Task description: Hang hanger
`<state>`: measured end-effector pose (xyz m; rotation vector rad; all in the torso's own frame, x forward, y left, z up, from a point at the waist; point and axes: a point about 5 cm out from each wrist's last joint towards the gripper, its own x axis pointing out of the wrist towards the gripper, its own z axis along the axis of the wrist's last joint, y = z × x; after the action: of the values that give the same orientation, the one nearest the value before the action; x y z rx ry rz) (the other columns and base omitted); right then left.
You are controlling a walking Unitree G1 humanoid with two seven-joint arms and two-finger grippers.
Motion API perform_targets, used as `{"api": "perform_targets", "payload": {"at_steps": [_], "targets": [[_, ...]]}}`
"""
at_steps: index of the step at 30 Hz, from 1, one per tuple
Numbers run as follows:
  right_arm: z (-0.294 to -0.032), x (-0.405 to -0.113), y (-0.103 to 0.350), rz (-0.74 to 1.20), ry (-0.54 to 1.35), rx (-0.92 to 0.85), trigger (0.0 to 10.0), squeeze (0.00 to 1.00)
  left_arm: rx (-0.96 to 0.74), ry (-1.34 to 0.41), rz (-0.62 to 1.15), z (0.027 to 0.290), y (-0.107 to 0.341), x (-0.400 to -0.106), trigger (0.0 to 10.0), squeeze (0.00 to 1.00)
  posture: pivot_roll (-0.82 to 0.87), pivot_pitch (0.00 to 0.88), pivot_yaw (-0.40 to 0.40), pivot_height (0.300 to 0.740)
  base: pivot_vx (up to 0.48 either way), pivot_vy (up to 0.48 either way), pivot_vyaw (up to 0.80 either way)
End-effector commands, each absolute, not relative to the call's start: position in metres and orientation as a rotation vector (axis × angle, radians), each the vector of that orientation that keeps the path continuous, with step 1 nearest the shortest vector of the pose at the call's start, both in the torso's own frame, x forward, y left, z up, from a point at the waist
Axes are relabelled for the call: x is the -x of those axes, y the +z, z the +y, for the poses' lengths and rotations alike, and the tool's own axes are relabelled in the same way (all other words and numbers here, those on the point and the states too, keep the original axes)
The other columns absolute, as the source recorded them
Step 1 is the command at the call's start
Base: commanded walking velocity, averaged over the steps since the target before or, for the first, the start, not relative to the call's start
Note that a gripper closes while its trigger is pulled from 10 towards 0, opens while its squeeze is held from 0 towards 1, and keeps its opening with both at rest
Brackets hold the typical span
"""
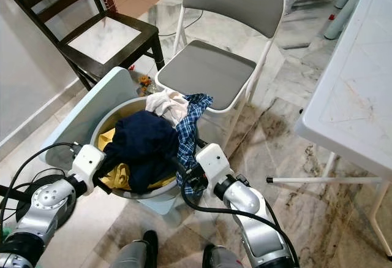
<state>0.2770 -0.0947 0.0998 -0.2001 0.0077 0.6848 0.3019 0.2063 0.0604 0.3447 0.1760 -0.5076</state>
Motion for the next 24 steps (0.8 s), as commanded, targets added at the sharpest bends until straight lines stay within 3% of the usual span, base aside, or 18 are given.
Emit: {"api": "perform_targets", "payload": {"at_steps": [1,4,13,15,18,24], "targets": [[-0.097,-0.276,0.098,0.02,0.681,0.198,10.0,0.0,-0.342,-0.506,0.187,0.207,0.058,-0.299,0.0,0.0,0.08,0.244,0.013,0.74,0.0,0.0,0.0],[-0.098,-0.276,0.099,0.021,0.68,0.195,10.0,0.0,-0.347,-0.511,0.177,0.205,0.061,-0.299,0.0,0.0,0.08,0.244,0.014,0.74,0.0,0.0,0.0],[-0.098,-0.278,0.099,0.016,0.664,0.201,10.0,0.0,-0.328,-0.624,0.075,0.164,0.098,-0.311,0.0,0.0,0.08,0.238,0.022,0.74,0.0,0.0,0.0],[-0.098,-0.278,0.099,0.013,0.656,0.206,10.0,0.0,-0.281,-0.639,0.058,0.154,0.109,-0.313,0.0,0.0,0.08,0.237,0.024,0.74,0.0,0.0,0.0],[-0.099,-0.28,0.099,0.009,0.629,0.213,10.0,0.0,-0.071,-0.683,0.099,0.129,0.128,-0.316,0.0,0.0,0.08,0.235,0.027,0.74,0.0,0.0,0.0],[-0.098,-0.281,0.098,0.007,0.616,0.22,10.0,0.0,0.176,-0.701,0.132,0.108,0.141,-0.32,0.0,0.0,0.07,0.231,0.032,0.74,0.0,0.0,0.0]]}}
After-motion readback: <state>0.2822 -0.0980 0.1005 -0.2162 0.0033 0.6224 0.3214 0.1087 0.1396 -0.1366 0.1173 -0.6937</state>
